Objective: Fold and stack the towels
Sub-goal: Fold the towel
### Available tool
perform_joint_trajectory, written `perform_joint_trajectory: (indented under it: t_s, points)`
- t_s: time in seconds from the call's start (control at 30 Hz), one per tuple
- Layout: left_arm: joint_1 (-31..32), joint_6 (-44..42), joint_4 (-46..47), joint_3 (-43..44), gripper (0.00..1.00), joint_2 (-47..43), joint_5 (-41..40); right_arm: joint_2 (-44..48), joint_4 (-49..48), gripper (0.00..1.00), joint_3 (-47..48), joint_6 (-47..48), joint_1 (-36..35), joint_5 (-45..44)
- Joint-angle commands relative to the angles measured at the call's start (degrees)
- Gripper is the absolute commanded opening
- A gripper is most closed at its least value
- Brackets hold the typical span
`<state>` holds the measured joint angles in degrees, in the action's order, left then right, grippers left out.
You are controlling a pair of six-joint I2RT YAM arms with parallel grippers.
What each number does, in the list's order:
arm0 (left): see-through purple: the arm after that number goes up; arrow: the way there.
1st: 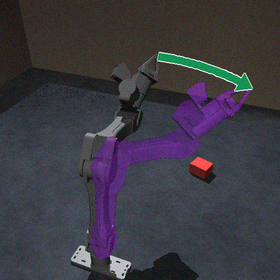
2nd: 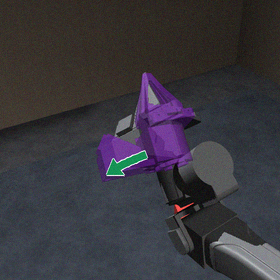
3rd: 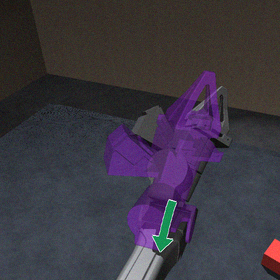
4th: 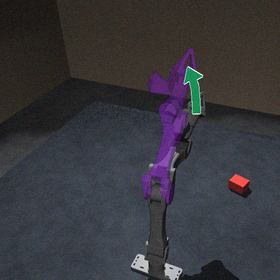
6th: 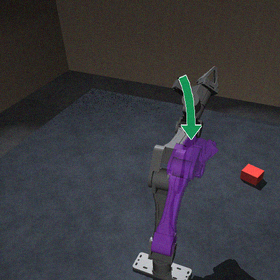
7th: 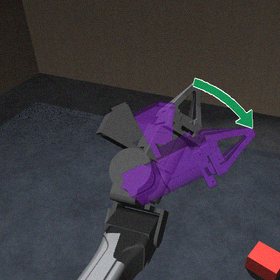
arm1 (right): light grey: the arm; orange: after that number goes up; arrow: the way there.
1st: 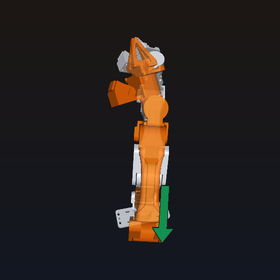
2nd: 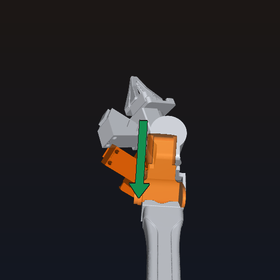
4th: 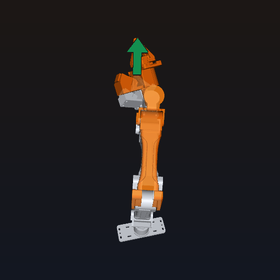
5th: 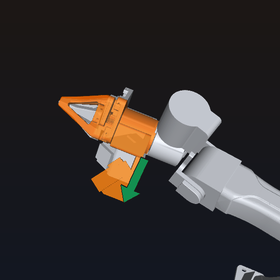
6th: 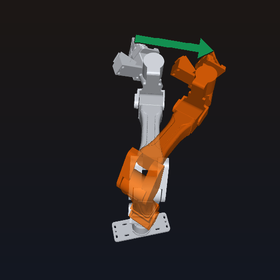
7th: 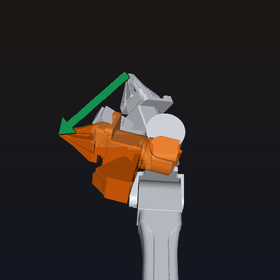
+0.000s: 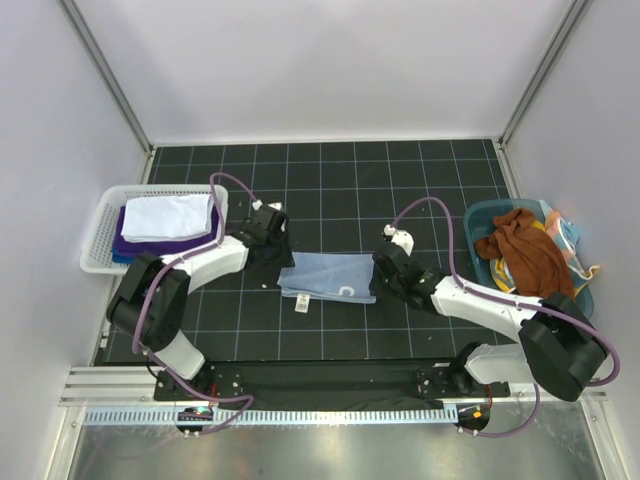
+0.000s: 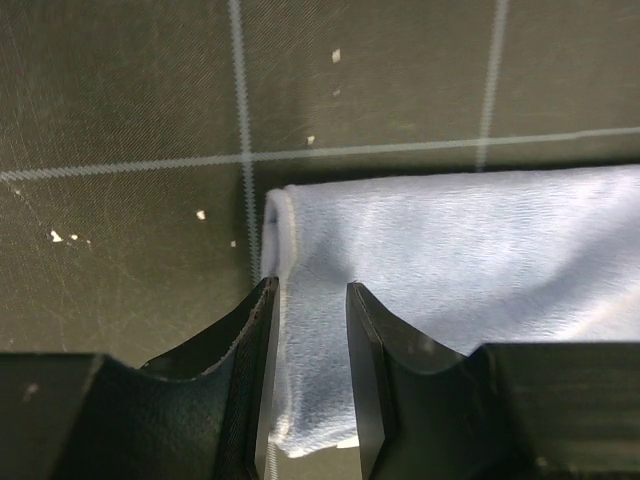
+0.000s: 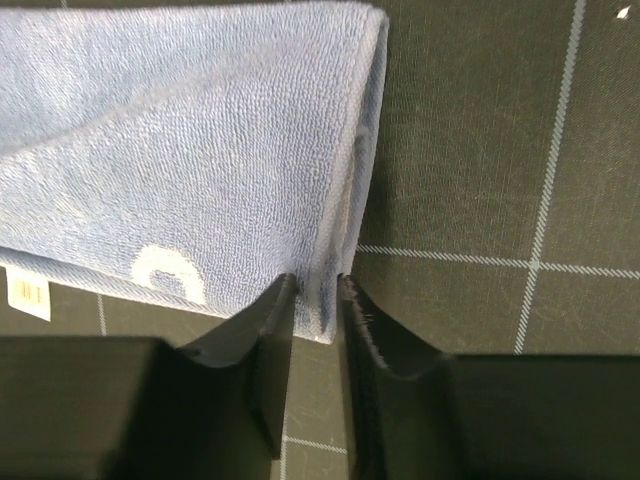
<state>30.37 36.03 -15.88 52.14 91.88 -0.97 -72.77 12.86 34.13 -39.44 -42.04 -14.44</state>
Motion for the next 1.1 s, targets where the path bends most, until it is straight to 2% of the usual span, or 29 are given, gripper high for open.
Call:
perform_joint_trajectory:
  t_s: [0.0,0.17,0.3,0.6,0.7,0.73,0.83,0.87,1.07]
  points:
    - [0.2,0.4,-1.5,1.4,0.36,0.8,-1.8,-0.1,-1.8,0.28,-0.9,-0.4,-0.4,0.6]
    - [0.3,0.5,-1.5,1.4,0.36,1.9,-2.5,1.8,-1.6,0.14,-2.7,-0.3,-0.5,1.3]
    - [0.3,1.1,-1.7,1.5,0.36,2.6,-3.2,4.4,-0.5,0.09,-4.3,-0.3,-0.5,1.0]
    - [0.4,2.0,-2.4,2.0,0.36,4.0,-4.2,8.9,0.4,0.1,-8.2,0.0,-0.5,1.3]
    - [0.3,0.9,-2.8,2.6,0.37,3.3,-3.8,9.0,0.8,0.2,-8.4,0.3,-0.5,1.8]
    - [0.4,0.4,-3.2,3.1,0.39,2.9,-3.5,9.4,1.1,0.29,-7.9,0.3,-0.5,2.0]
    - [0.3,-1.2,-5.7,5.9,0.45,0.9,-3.5,10.8,3.3,0.43,-5.9,0.5,-0.5,1.8]
    - [0.3,-1.5,-6.6,6.7,0.48,0.4,-3.5,11.1,4.2,0.45,-5.2,0.9,-0.5,1.5]
    - [0.3,-3.1,-15.0,13.2,0.5,-4.8,-6.5,12.4,11.3,0.47,2.1,1.1,-0.5,-0.9]
